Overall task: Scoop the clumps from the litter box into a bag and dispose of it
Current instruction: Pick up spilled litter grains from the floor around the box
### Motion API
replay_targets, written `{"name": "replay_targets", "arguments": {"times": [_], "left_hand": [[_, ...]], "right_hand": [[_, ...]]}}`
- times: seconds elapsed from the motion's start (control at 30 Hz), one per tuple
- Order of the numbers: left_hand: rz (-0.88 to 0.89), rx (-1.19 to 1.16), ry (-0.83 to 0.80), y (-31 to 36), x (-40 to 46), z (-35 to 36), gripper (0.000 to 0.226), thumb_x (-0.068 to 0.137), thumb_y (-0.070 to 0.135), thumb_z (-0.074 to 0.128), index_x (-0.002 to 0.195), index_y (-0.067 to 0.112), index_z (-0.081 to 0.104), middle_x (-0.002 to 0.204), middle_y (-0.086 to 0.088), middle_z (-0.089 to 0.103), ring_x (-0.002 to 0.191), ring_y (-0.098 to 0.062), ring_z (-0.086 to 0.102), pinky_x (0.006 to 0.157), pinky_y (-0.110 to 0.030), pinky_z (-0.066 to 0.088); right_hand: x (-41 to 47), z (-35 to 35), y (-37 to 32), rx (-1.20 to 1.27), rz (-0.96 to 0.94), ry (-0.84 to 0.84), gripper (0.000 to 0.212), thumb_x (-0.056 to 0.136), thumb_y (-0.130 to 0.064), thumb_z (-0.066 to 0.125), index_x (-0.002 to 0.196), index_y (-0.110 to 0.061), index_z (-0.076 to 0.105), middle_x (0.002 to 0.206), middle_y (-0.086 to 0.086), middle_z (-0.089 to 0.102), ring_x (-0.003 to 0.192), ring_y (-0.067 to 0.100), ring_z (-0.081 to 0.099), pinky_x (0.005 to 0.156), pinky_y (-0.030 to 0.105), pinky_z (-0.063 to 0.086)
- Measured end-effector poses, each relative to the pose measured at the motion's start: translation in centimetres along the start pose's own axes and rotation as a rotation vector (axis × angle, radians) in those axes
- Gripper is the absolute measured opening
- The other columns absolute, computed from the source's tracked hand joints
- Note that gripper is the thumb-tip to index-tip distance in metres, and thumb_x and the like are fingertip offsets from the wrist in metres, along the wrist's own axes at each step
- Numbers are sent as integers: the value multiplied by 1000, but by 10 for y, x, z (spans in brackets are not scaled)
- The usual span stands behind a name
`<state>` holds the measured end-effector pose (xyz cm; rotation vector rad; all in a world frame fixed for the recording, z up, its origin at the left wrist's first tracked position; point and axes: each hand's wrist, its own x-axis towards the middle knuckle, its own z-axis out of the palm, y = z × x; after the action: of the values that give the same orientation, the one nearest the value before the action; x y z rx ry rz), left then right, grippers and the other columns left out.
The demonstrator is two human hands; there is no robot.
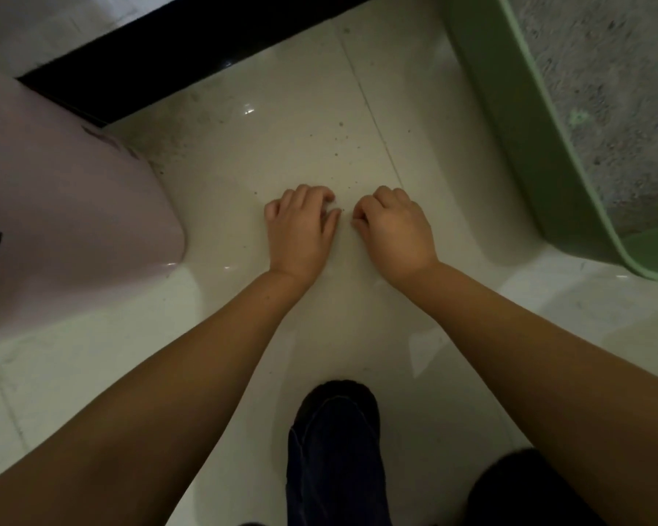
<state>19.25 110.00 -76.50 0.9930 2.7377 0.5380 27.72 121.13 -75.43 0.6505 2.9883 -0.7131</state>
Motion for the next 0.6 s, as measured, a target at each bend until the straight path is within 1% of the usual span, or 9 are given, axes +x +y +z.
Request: {"name": "replay_targets", "arguments": {"times": [0.07,0.13,0.2,0.27,0.37,0.47,0.5,0.53,0.6], "left_hand": [[10,3,25,1,3,1,24,85,30,48,88,13,65,84,-4,63,80,-26,59,74,-29,25],[27,15,43,0,5,3,24,85,28,47,82,12,64,81,-6,63,77,-27,59,72,-30,25],[35,27,46,1,7,4,26,84,27,44,80,10,64,80,-8,63,78,-29,59,71,-31,24],[32,38,35,2,9,4,28,84,26,42,80,9,63,81,-11,62,78,-31,59,71,-31,23],[-1,11,18,8,10,1,31,84,28,38,82,8,62,84,-12,62,83,-32,58,73,-31,23],[39,-90,36,33,15,-6,30,86,27,39,85,7,62,86,-12,62,83,-31,57,73,-30,24],[69,-131,48,47,18,-9,28,86,26,40,85,8,62,86,-11,62,83,-30,57,72,-29,23],[111,-168,60,63,23,-12,27,86,26,42,85,8,62,86,-10,61,82,-29,56,72,-28,23],[227,-231,84,101,33,-21,23,86,25,46,83,8,62,83,-8,61,79,-27,56,70,-28,24]], "right_hand": [[-1,-3,-1,5,-7,0,10,81,-11,64,80,-2,65,81,17,63,76,36,59,61,37,44],[-2,-13,-2,55,33,-30,16,92,-14,55,92,-2,64,94,17,61,90,34,55,71,39,42],[-2,-34,-2,159,62,23,17,95,-17,49,97,-4,61,99,11,58,95,27,52,74,34,41],[-3,-71,-1,295,80,195,14,94,-14,50,95,-4,60,92,5,54,87,21,50,72,25,37],[-14,-132,23,317,169,519,13,93,-13,48,96,-6,58,88,3,49,80,8,42,69,12,33],[-28,-165,82,223,373,687,11,92,-25,41,89,-33,47,93,9,57,84,13,49,75,28,42],[-33,-170,102,176,468,661,14,90,-27,37,92,-32,50,98,8,59,89,15,53,81,33,45],[-37,-173,118,122,570,578,22,89,-26,36,100,-27,56,107,9,60,99,18,55,87,36,45],[-47,-173,136,48,712,376,32,90,-17,42,119,-16,54,123,13,56,113,27,52,94,40,42]]}}
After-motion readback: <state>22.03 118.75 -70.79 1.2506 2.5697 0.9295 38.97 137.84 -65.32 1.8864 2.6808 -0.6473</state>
